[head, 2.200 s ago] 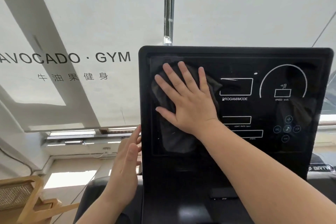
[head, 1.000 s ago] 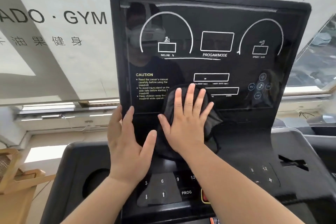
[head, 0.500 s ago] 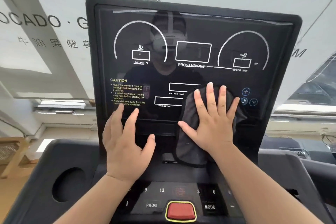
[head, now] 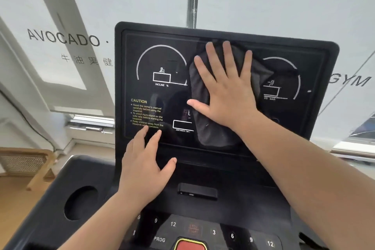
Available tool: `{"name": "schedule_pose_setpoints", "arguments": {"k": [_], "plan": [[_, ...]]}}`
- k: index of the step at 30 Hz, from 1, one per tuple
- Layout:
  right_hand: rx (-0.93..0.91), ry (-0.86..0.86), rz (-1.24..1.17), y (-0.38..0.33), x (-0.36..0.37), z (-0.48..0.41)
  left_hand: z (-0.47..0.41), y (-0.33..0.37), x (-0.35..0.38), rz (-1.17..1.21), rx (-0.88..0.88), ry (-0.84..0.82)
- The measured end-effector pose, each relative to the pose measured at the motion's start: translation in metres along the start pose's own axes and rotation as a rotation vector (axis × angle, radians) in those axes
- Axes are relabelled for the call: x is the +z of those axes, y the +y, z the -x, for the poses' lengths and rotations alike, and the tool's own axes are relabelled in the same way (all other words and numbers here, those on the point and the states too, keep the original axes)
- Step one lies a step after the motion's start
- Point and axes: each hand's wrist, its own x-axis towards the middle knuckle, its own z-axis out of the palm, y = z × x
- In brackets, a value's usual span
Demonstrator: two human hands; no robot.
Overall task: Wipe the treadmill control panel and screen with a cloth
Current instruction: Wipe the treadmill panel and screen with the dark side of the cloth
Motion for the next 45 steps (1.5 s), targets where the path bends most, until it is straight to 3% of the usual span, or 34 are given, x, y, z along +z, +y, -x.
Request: {"name": "schedule_pose_setpoints", "arguments": {"k": [6,9,14,19,21,25,31,33,36,40,42,45], "plan": [[-0.527,-0.017,0.039,0.003,0.04,0.087,-0.003,-0.011,-0.001,0.012,0.032,0.033],[-0.653,0.011,0.062,0.025,0.038,0.08,-0.003,-0.012,0.003,0.021,0.04,0.058],[-0.346,0.072,0.061,0.05,0.004,-0.002,-0.001,-0.013,0.004,0.024,0.044,0.05],[-0.147,0.055,0.031,0.023,-0.005,-0.024,-0.001,-0.017,0.0,0.018,0.054,0.026],[-0.189,0.037,0.03,0.003,0.003,-0.006,-0.001,-0.018,0.0,0.02,0.055,0.02],[-0.51,-0.021,0.018,-0.025,0.032,0.059,-0.001,-0.019,-0.002,0.006,0.067,0.014],[-0.754,-0.027,0.019,0.01,0.042,0.088,-0.002,-0.021,-0.004,-0.034,0.09,-0.02],[-0.645,0.006,0.041,0.031,0.027,0.055,-0.002,-0.022,-0.004,-0.039,0.095,-0.037],[-0.301,0.065,0.031,0.049,0.001,0.0,0.0,-0.02,-0.003,-0.033,0.085,-0.044],[0.016,0.058,-0.034,0.022,-0.008,-0.019,0.001,-0.021,-0.003,-0.034,0.084,-0.051],[-0.014,0.035,-0.028,-0.005,0.001,-0.002,0.001,-0.023,-0.003,-0.033,0.097,-0.051],[-0.252,-0.014,-0.051,-0.039,0.024,0.046,0.0,-0.025,-0.003,-0.043,0.109,-0.046]]}}
